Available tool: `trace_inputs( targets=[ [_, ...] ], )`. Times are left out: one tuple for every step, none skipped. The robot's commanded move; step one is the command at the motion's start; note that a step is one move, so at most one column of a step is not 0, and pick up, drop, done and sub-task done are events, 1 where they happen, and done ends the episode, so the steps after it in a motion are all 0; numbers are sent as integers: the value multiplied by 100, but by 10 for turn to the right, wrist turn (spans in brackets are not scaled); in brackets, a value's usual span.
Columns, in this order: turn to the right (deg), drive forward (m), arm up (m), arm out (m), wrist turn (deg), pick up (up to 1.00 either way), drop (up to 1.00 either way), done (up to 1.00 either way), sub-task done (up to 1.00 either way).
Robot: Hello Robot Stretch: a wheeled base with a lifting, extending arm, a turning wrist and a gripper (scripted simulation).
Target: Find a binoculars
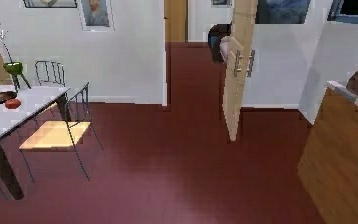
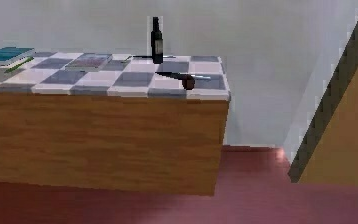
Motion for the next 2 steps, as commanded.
trace_inputs(
  targets=[
    [60,0,0,0,0,0,0,0,0],
    [0,100,0,0,0,0,0,0,0]
  ],
)
